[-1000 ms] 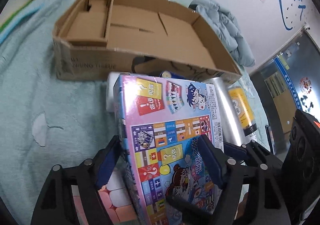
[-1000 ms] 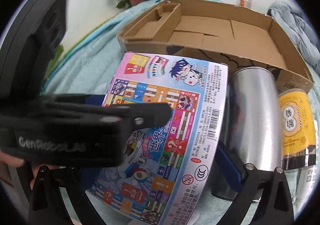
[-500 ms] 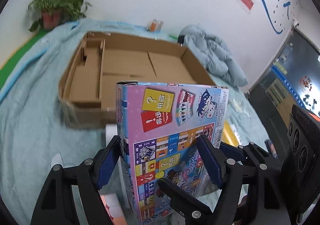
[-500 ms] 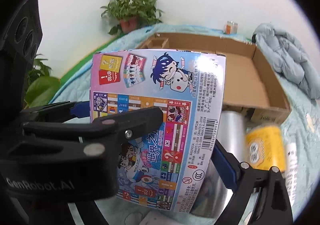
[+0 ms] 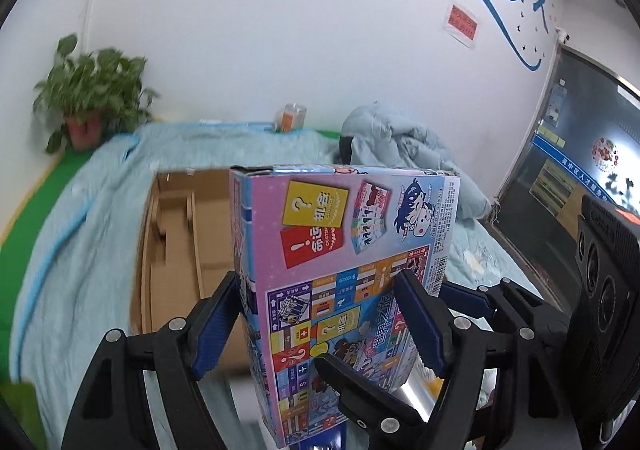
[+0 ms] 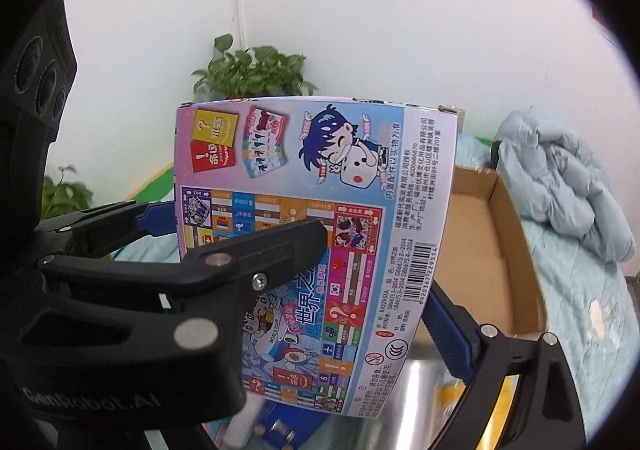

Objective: Organize rigid objects

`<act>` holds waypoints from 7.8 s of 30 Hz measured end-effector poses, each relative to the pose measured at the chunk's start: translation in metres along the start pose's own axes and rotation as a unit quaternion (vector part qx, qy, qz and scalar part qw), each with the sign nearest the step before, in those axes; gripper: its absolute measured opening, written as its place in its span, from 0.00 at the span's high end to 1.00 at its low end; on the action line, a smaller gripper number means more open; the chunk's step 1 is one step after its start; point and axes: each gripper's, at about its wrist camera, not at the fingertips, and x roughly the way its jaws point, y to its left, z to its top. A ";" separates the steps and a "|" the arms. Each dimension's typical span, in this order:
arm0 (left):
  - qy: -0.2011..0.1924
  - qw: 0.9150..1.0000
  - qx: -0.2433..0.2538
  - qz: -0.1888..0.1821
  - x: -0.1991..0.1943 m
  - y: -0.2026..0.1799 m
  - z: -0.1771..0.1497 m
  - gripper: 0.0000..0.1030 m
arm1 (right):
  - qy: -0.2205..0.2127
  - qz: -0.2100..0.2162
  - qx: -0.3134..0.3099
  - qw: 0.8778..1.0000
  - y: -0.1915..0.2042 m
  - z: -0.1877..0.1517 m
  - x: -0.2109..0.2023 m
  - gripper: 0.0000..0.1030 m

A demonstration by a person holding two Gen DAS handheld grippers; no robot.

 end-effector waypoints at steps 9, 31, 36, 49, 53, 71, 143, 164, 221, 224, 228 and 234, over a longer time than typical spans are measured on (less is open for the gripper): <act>0.004 1.000 0.017 0.016 0.040 0.008 0.091 0.28 | 0.008 0.009 0.022 1.000 -0.031 0.064 0.033 0.09; 0.185 0.979 -0.051 0.073 0.219 0.102 0.002 0.41 | 0.202 0.032 0.029 0.978 -0.042 -0.004 0.186 0.21; 0.196 0.976 -0.056 0.082 0.227 0.110 -0.010 0.45 | 0.234 0.037 0.043 0.971 -0.045 -0.012 0.202 0.23; 0.069 0.991 -0.035 0.106 0.112 0.091 -0.013 0.16 | 0.240 0.067 0.052 0.967 -0.054 -0.008 0.186 0.28; -0.012 0.990 -0.021 0.142 0.055 0.081 -0.021 0.00 | 0.160 0.028 0.047 0.986 -0.066 -0.001 0.116 0.21; -0.078 0.993 0.017 0.088 -0.044 -0.037 -0.079 0.00 | 0.022 -0.072 0.036 0.997 -0.049 -0.070 -0.032 0.20; 0.202 0.955 -0.142 -0.166 0.083 -0.066 -0.236 0.12 | 0.217 0.101 0.119 0.963 -0.041 -0.191 -0.019 0.18; 0.072 0.987 -0.069 -0.127 -0.007 -0.083 -0.150 0.18 | 0.097 0.081 0.051 0.991 -0.027 -0.125 -0.065 0.18; 0.238 0.964 -0.097 -0.074 0.280 0.023 -0.010 0.17 | 0.283 0.093 0.159 0.941 -0.121 -0.036 0.158 0.19; 0.242 0.964 -0.081 -0.070 0.281 0.016 -0.013 0.14 | 0.286 0.090 0.146 0.943 -0.121 -0.040 0.157 0.18; 0.241 0.965 -0.084 -0.055 0.271 0.016 -0.013 0.14 | 0.272 0.098 0.146 0.946 -0.123 -0.040 0.149 0.19; 0.114 0.993 -0.028 0.015 0.176 0.014 -0.009 0.14 | 0.193 0.107 0.134 0.966 -0.113 -0.043 0.076 0.18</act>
